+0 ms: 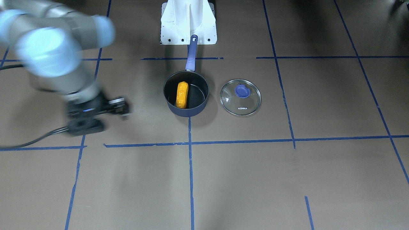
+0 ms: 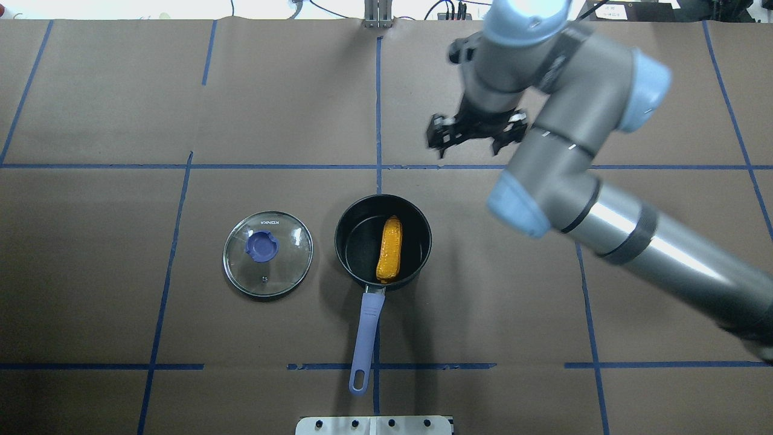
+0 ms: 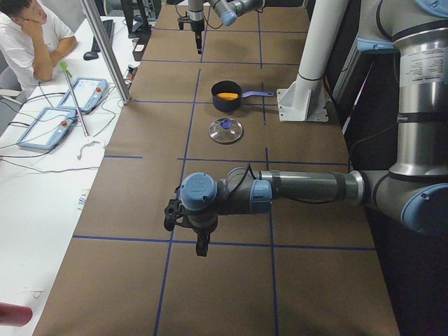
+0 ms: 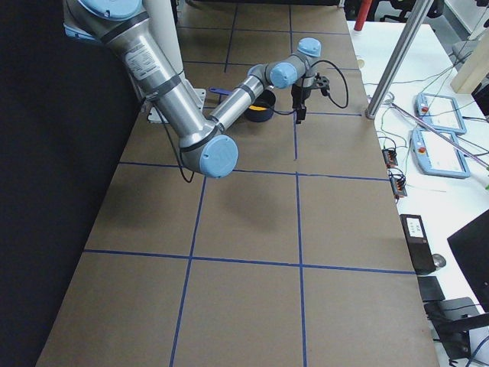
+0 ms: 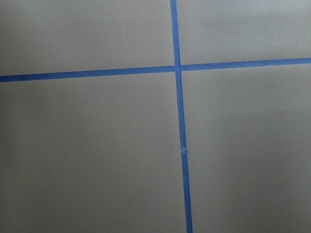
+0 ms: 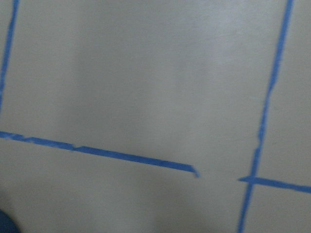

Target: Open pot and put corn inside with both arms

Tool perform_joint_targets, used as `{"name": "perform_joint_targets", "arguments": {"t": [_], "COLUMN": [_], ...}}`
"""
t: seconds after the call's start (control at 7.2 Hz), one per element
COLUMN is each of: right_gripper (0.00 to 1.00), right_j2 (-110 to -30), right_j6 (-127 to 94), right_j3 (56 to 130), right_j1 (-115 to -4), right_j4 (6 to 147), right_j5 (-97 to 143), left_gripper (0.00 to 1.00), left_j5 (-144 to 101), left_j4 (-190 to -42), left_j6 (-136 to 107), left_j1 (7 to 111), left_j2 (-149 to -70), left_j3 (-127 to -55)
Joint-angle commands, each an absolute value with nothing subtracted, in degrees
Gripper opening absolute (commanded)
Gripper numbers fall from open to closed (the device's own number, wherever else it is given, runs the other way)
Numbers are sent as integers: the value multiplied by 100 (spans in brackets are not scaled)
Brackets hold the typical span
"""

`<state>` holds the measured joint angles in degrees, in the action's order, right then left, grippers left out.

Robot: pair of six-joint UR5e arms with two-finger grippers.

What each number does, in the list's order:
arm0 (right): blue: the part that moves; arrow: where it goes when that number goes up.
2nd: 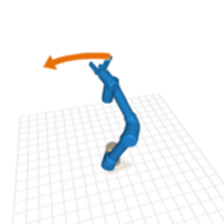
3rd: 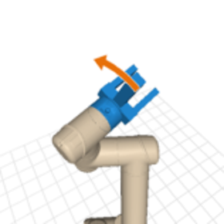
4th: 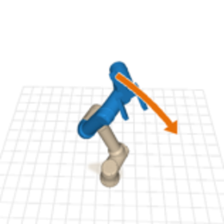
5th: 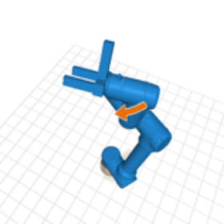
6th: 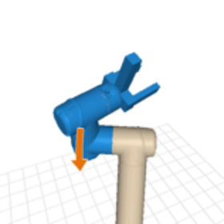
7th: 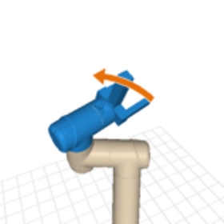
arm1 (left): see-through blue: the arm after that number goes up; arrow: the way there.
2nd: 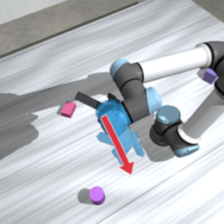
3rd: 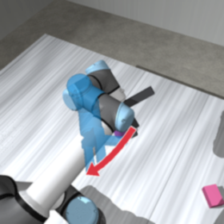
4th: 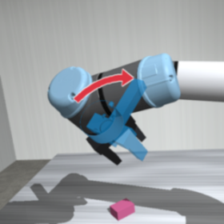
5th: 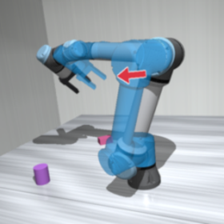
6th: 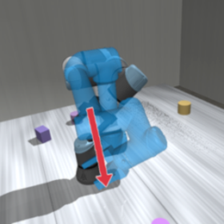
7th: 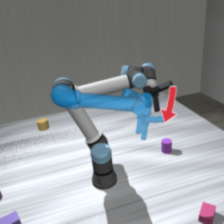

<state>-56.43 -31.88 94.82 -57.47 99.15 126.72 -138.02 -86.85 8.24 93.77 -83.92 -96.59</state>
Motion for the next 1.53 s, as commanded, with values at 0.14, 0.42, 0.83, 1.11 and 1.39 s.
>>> {"name": "perform_joint_targets", "arguments": {"t": [0.14, 0.42, 0.83, 1.11, 1.39], "right_gripper": [100, 100, 100, 100, 100], "right_j2": [-7386, -8825, -10202, -10230, -10230], "right_j6": [106, 816, 897, 923, 897], "right_j3": [9623, 9956, 9976, 9940, 9941], "right_j1": [-7388, -8187, -8717, -8719, -8719], "right_j4": [9897, 9862, 8704, 8657, 8657], "right_j5": [12990, 12982, 13165, 13192, 13245], "left_gripper": [100, 100, 100, 100, 100], "left_j5": [-13415, -13456, -13474, -13465, -13465], "left_j4": [-8710, -8710, -8719, -8719, -8719], "left_j6": [844, 852, 853, 853, 853], "left_j1": [9124, 9097, 9097, 9097, 9097], "left_j2": [-8209, -8183, -8165, -8156, -8156], "left_j3": [-9755, -9756, -9773, -9739, -9738]}}
